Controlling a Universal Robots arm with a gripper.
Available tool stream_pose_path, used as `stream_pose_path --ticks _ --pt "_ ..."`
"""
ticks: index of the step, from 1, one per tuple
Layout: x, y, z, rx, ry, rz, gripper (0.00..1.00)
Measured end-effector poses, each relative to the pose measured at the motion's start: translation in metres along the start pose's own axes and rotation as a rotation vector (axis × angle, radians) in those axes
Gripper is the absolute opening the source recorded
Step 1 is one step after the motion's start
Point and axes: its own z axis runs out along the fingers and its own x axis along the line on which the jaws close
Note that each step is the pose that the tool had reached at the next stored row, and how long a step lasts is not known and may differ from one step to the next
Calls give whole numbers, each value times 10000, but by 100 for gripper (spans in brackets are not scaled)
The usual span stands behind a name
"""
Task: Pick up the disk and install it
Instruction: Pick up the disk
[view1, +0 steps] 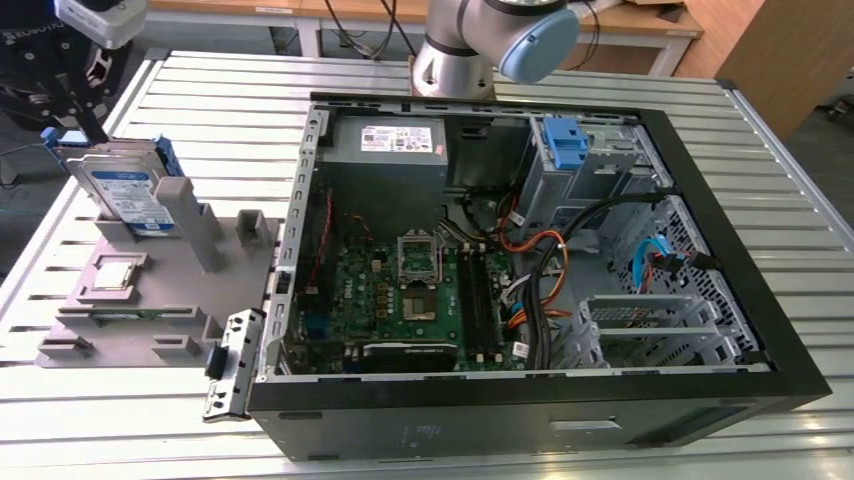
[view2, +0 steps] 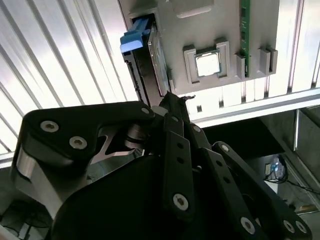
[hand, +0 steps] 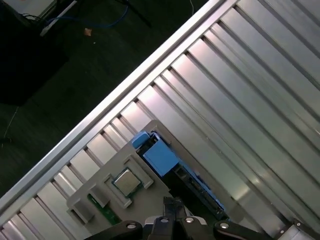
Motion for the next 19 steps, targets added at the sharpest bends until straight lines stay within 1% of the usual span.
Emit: stream_pose_path --ticks 1,2,9,12,16,19 --pt "0 0 1 5 7 -179 11" --pt "0 0 3 14 23 -539 11" --pt "0 0 9 47 80 -1812 11" --pt "0 -1 12 55 95 -2282 11" --pt "-1 0 19 46 82 -2834 11" --pt "-1 -1 24 19 40 -3201 11"
